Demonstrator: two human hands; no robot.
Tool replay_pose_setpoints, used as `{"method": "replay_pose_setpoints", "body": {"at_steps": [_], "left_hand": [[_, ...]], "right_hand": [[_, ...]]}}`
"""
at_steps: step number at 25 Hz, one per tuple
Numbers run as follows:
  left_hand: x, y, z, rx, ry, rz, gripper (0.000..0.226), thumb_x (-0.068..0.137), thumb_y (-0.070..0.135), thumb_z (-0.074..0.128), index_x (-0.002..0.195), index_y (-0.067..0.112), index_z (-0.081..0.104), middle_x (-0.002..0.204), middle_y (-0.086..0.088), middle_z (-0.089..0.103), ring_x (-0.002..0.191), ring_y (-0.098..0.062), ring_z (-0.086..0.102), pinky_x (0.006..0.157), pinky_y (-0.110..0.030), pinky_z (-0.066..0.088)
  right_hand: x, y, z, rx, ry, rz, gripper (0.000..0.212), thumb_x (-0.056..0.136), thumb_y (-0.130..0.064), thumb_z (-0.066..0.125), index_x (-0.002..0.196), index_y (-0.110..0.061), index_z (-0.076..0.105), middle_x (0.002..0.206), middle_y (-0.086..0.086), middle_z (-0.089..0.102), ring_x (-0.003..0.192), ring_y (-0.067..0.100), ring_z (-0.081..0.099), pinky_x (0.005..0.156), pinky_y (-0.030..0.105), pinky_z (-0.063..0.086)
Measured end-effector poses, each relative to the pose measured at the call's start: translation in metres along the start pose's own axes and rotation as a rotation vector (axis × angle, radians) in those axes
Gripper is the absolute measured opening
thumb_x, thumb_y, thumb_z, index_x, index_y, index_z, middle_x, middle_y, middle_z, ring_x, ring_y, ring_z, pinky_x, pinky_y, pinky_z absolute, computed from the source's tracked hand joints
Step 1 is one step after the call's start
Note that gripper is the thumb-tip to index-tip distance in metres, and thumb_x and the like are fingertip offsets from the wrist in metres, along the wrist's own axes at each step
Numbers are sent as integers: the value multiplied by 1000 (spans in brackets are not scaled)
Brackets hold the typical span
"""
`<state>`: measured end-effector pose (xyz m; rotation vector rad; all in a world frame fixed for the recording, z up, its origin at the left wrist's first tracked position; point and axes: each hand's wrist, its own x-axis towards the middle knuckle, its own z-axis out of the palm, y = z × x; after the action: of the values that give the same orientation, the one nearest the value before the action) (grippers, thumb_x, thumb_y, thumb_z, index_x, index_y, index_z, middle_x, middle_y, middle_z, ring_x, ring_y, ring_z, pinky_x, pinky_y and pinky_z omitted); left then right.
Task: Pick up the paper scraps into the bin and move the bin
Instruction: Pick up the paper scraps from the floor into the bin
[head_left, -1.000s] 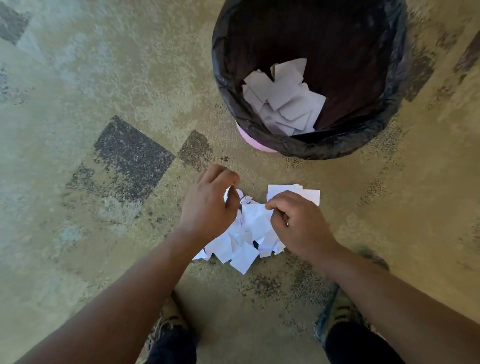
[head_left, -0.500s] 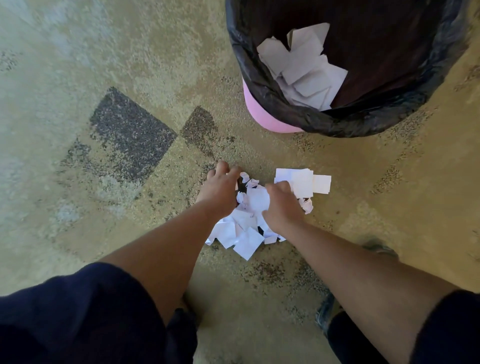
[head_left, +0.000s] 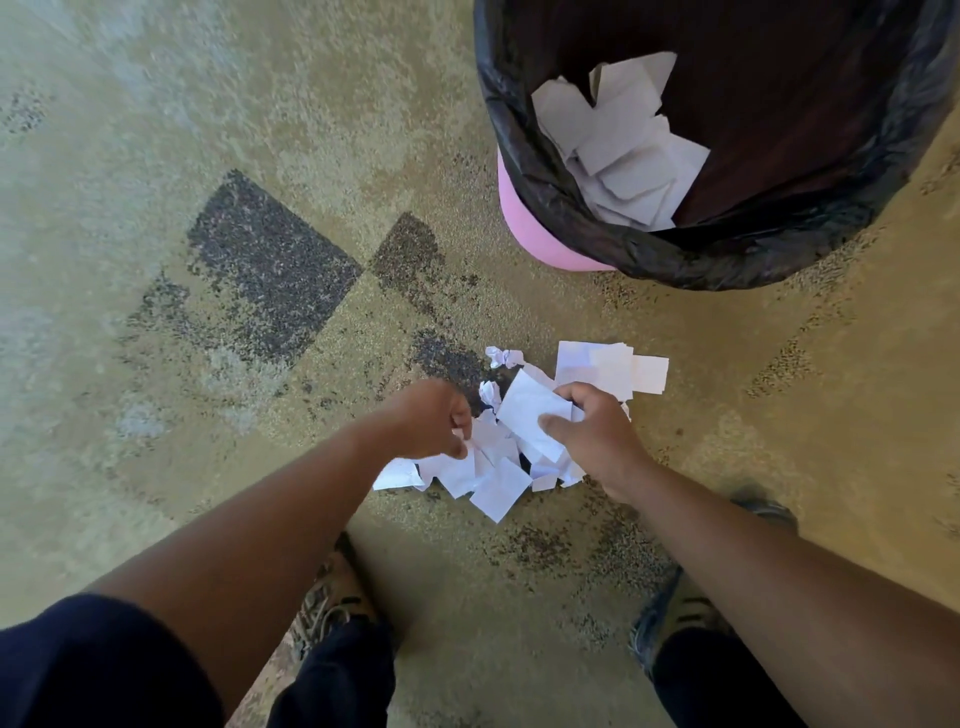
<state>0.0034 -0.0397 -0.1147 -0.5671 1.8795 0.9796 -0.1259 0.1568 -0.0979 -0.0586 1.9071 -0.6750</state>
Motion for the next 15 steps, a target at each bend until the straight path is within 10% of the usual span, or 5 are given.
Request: {"method": "replay_pose_setpoints", "body": {"at_steps": [7,15], "left_hand": [[10,-18,41,166,279,70,15,85,24,78,93,26,66,110,3,58,104,-23,56,84,-37,51],[-20,-20,12,-351,322,-24,12,87,17,78,97,21,71,85,-3,72,67,-20,64,53,-25,46]], "right_hand": [[0,-1,25,-42,-51,-5,7,90,-12,69,96,-15,67,94,6,71,73,19,60,65,29,47],[-1,-1,24,12,159,-83,9,86,-11,61,86,-18,55,74,-3,56,58,14,44,56,28,36]]}}
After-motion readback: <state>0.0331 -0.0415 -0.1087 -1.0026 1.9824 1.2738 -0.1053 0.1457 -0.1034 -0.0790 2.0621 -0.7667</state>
